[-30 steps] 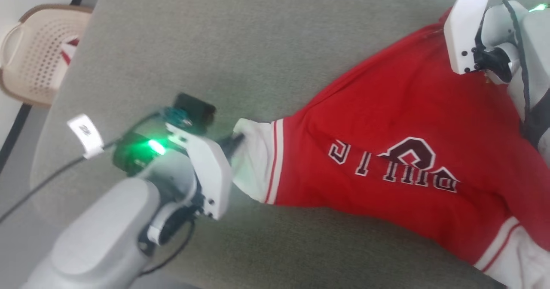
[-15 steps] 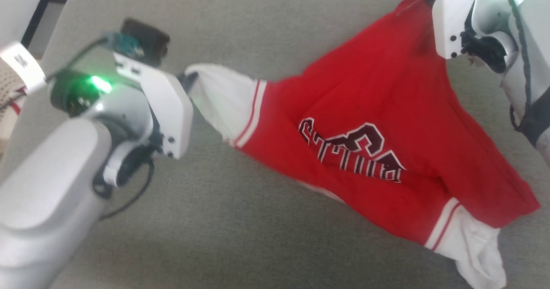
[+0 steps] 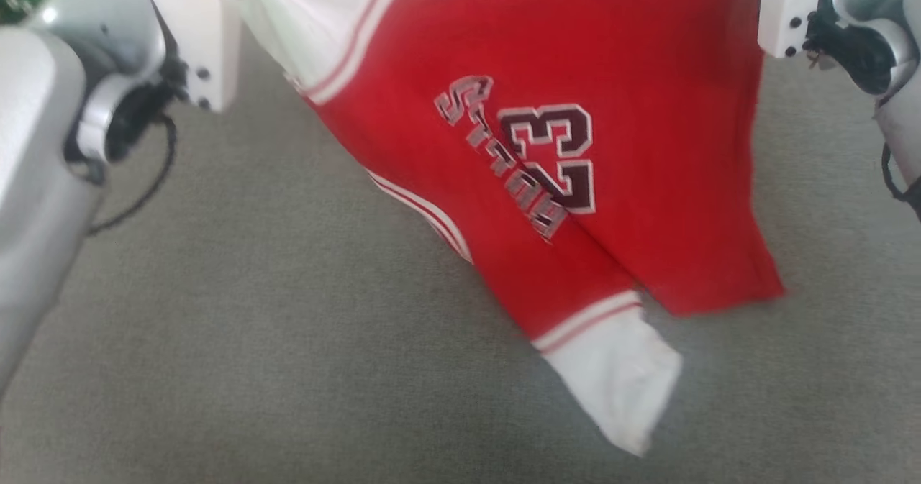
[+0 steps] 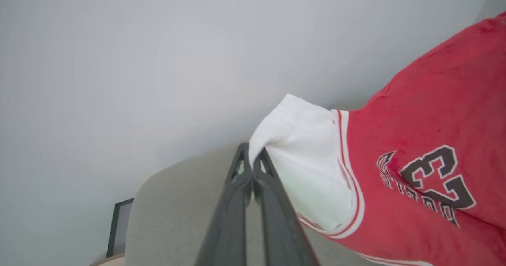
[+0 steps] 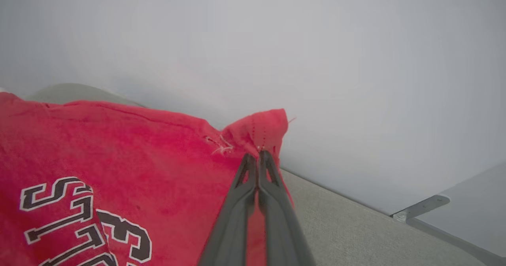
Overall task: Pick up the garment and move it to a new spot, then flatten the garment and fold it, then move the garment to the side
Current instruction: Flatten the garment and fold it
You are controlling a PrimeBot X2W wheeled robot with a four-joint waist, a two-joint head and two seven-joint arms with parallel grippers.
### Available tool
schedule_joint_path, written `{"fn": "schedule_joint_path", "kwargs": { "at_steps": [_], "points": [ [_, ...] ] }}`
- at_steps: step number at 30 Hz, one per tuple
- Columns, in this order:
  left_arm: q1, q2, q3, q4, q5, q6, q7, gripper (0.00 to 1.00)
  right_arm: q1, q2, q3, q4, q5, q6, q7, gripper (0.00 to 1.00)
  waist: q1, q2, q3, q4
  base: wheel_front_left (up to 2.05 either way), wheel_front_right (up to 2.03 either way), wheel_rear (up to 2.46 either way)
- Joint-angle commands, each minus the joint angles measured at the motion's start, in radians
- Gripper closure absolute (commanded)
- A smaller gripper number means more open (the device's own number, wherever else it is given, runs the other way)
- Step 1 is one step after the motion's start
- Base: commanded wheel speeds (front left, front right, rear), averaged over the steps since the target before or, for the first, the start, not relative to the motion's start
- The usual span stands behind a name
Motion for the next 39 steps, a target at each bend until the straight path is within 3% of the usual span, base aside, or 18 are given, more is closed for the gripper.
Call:
{"fn": "schedule_joint_path", "kwargs": {
  "at_steps": [1, 12, 22, 35, 39],
  "points": [
    [-0.037, 0.001, 0.004, 0.026, 0.018, -0.01, -0.014, 1.0, -0.008, 0.001, -0.014, -0.013, -0.005, -0.002, -0.01, 1.0, 0.0, 0.0, -0.019, -0.021, 0.0, 0.0, 0.0],
    [-0.259, -0.033, 0.001, 0.232, 0.101, -0.067, -0.136, 1.0, -0.037, 0.033, -0.145, -0.021, -0.085, -0.002, -0.079, 1.0, 0.0, 0.0, -0.05, -0.072, 0.0, 0.0, 0.0],
    [-0.456, -0.098, -0.007, 0.42, 0.183, -0.072, -0.312, 1.0, -0.128, 0.087, -0.254, 0.063, -0.218, -0.002, -0.211, 1.0, 0.0, 0.0, 0.03, -0.101, 0.0, 0.0, 0.0],
    [-0.756, -0.184, -0.013, 0.61, 0.309, -0.026, -0.697, 1.0, -0.33, 0.123, -0.423, 0.2, -0.505, -0.002, -0.576, 1.0, 0.0, 0.0, 0.234, -0.112, 0.0, 0.0, 0.0],
    [-0.788, -0.215, -0.024, 0.659, 0.328, -0.035, -0.815, 1.0, -0.348, 0.126, -0.47, 0.23, -0.595, -0.002, -0.613, 1.0, 0.0, 0.0, 0.277, -0.094, 0.0, 0.0, 0.0]
  ]
}}
